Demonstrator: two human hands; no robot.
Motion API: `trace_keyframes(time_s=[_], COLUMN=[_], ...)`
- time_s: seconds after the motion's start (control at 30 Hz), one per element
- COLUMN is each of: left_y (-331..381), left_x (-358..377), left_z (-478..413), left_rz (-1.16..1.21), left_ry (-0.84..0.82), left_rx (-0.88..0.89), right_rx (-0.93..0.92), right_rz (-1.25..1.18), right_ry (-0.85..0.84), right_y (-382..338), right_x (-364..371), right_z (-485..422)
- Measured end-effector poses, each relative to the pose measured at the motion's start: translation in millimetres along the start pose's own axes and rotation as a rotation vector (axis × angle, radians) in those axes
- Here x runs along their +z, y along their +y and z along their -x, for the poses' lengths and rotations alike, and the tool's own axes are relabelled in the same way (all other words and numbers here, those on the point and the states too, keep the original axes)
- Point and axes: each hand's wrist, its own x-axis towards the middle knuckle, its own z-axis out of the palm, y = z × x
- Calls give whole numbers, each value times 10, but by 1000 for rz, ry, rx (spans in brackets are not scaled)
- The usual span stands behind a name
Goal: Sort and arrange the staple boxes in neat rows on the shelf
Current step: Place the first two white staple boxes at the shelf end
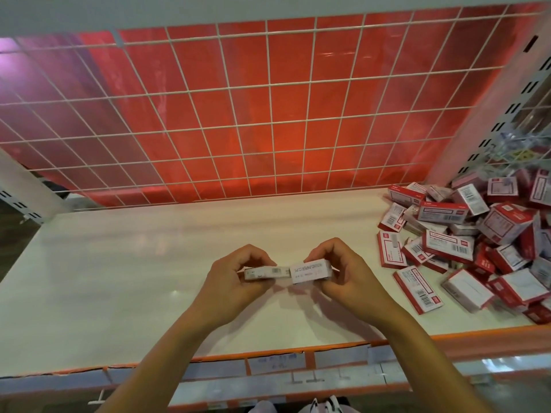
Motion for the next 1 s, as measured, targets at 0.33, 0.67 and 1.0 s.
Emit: trace_keyframes(time_s=[0.33, 0.67, 1.0], left_y=[-33, -24, -93], left_x=[15, -14, 6], left_z=[27, 30, 31], left_rz=[61, 89, 87], left_ry=[-36, 24, -24], left_rx=[21, -19, 10], right_rx=[-17, 55, 103], right_rz=[76, -59, -156], right_ry=[-14, 28, -1], right_y=[-7, 43, -3], right_x=[15, 14, 59], right_z=[-3, 14, 48])
